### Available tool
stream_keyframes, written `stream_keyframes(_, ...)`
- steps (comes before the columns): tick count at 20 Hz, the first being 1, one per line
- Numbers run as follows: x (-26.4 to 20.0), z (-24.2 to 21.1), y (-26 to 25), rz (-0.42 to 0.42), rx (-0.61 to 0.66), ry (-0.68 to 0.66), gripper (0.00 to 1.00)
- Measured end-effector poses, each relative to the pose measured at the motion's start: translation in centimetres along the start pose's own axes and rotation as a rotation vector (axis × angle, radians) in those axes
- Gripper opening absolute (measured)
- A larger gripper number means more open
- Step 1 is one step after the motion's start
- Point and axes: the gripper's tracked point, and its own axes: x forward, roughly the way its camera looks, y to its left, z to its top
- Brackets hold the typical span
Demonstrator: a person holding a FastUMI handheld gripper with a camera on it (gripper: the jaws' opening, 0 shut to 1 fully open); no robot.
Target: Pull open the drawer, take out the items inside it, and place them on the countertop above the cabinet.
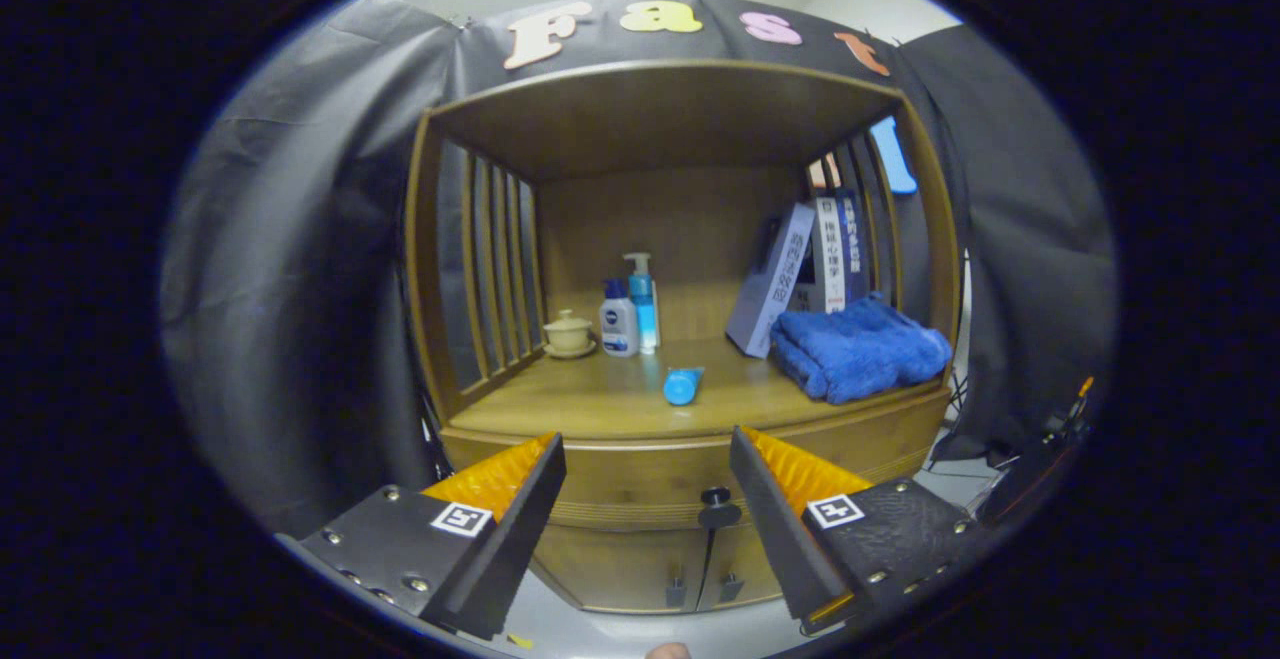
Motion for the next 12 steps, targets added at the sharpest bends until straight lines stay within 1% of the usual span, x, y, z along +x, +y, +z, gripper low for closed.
stream_keyframes(3, -4.7, 1.8, 1.4, 0.035, -0.012, 0.015, 0.99)
stream_keyframes(6, -8.4, 2.4, 1.6, 0.044, -0.006, 0.053, 0.99)
stream_keyframes(9, -11.3, 2.9, 0.8, 0.037, 0.020, 0.060, 0.99)
stream_keyframes(12, -13.0, 2.8, 0.2, 0.044, 0.017, 0.043, 0.99)
